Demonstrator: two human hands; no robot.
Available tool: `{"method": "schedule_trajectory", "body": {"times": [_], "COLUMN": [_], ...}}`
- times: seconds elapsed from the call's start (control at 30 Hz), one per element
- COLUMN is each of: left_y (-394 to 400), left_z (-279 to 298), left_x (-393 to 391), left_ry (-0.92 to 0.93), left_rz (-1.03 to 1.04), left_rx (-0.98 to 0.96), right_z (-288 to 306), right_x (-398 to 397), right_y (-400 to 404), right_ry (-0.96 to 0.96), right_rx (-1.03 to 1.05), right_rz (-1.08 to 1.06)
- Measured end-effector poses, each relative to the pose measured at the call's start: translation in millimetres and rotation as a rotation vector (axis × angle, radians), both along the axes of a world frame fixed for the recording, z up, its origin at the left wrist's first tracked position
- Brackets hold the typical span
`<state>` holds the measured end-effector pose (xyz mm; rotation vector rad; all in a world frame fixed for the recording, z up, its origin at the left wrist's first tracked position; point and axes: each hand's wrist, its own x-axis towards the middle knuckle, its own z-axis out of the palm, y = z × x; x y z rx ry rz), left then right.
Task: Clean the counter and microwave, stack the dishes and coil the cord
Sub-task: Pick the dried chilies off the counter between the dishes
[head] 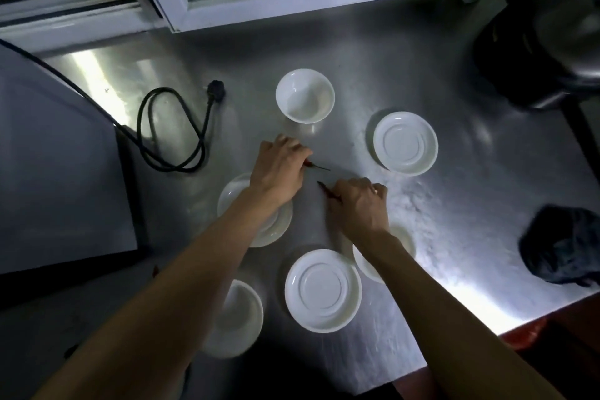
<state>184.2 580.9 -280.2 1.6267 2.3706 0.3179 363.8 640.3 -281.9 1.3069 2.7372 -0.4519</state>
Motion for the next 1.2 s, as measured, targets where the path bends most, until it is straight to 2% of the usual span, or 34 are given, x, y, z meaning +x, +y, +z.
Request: {"method": "schedule_trajectory", "body": {"times": [0.23, 0.47, 0.57, 0.73, 0.93, 1.2], "left_y": [-1.9, -25.9, -46.4, -85.0, -138.2, -234.6], "left_z": [-7.6, 21.5, 39.5, 67.5, 90.3, 111.9], "left_x": [3.3, 27.9, 45.8, 74.6, 102.6, 135.1], "left_ry": [0.088, -0.169, -0.202, -0.147, -0.169, -0.146], "left_rz": [0.007, 0.241, 0.322, 0.440, 0.614, 0.871], "left_rx": [-0.028, 0.066, 0.118, 0.167, 0.230, 0.225], "right_z": [10.1, 37.3, 47.8, 60.9, 79.5, 93.4], "right_x": [1.1, 24.7, 33.6, 42.7, 44.0, 28.5], "right_y": [4.7, 11.3, 10.0, 1.2, -21.7, -95.4], "right_ry": [0.091, 0.295, 0.364, 0.395, 0.460, 0.506], "right_rx": [0.075, 0.001, -0.031, -0.057, -0.061, -0.160], "right_rz": [0.003, 0.032, 0.050, 0.153, 0.269, 0.496]}}
